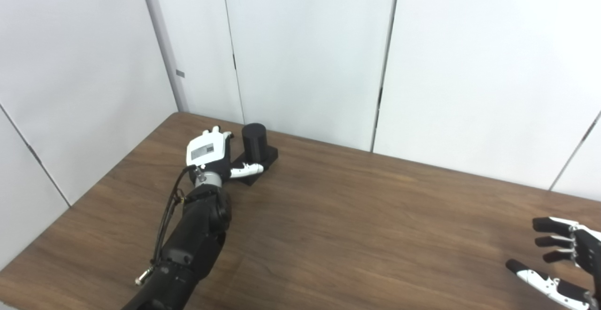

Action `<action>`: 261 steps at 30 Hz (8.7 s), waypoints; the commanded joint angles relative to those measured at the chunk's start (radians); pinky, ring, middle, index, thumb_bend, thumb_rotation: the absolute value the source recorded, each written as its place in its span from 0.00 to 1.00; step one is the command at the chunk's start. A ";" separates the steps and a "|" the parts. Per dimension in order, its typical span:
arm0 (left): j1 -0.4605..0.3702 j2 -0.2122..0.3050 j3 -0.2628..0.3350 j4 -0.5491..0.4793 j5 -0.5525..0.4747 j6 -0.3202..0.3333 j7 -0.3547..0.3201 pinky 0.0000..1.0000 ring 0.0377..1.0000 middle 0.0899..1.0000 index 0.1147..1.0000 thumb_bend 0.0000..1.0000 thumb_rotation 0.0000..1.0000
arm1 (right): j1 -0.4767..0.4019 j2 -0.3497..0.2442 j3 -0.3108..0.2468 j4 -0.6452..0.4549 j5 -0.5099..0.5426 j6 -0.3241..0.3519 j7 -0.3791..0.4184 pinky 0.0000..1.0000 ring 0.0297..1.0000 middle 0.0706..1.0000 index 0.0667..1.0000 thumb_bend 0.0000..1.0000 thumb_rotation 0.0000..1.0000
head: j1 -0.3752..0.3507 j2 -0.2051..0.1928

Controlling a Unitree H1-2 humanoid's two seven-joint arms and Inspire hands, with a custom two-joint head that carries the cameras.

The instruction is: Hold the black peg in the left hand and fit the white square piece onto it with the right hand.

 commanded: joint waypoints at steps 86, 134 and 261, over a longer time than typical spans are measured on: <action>0.049 0.139 -0.391 -0.180 -0.329 -0.596 -0.341 0.70 0.83 0.83 0.43 0.52 0.07 | -0.024 -0.007 -0.015 0.013 -0.013 -0.049 -0.030 0.50 0.63 0.67 0.45 0.50 0.11 | -0.134 0.075; -0.058 0.118 -0.771 0.017 -0.046 -0.895 -0.174 0.75 0.86 0.88 0.43 0.52 0.07 | -0.323 -0.511 0.072 -0.043 -0.298 0.214 0.440 0.67 0.82 0.87 0.80 0.88 0.19 | -0.770 0.026; -0.030 0.063 -0.764 -0.099 0.012 -0.702 -0.221 0.72 0.86 0.87 0.52 0.91 0.24 | -0.543 -0.356 0.285 -0.004 -0.209 -0.089 0.568 0.73 0.81 0.75 0.44 0.52 0.14 | -0.392 0.185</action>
